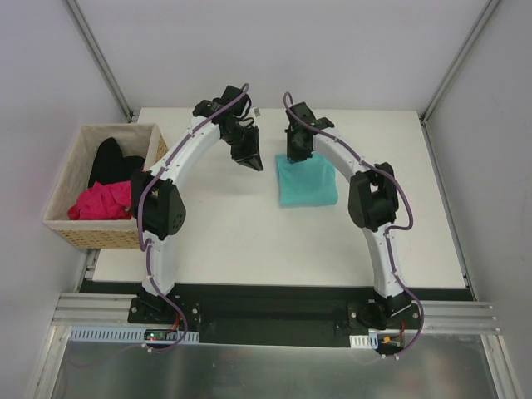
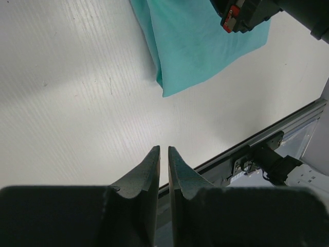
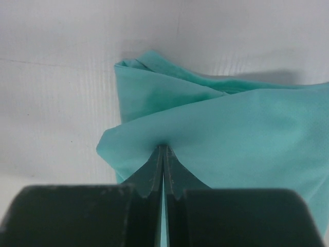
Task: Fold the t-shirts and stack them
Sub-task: Smooth out wrinkles on the folded tshirt
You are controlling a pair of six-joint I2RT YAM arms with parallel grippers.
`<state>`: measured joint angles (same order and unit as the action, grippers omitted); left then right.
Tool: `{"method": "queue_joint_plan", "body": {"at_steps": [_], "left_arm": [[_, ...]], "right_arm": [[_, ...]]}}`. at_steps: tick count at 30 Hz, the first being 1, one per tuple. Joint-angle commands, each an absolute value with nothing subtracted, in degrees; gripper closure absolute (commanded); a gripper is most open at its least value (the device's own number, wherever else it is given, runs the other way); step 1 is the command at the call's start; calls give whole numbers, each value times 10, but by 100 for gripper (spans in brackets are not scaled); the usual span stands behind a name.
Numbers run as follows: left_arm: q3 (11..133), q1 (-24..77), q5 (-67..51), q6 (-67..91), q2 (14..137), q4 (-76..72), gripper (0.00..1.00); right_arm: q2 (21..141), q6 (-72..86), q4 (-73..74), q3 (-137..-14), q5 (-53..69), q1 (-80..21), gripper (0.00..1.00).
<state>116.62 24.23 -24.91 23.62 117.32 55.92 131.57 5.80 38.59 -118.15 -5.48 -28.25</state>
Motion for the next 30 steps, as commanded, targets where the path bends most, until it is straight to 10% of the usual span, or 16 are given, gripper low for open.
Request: {"method": "queue_joint_plan", "body": {"at_steps": [1, 30], "left_arm": [[1169, 232, -246, 241, 1155, 559, 89], [1197, 215, -291, 230, 1181, 570, 89]], "right_arm": [[1323, 65, 369, -1230, -15, -283, 99], [1268, 62, 361, -1179, -30, -310, 99]]}}
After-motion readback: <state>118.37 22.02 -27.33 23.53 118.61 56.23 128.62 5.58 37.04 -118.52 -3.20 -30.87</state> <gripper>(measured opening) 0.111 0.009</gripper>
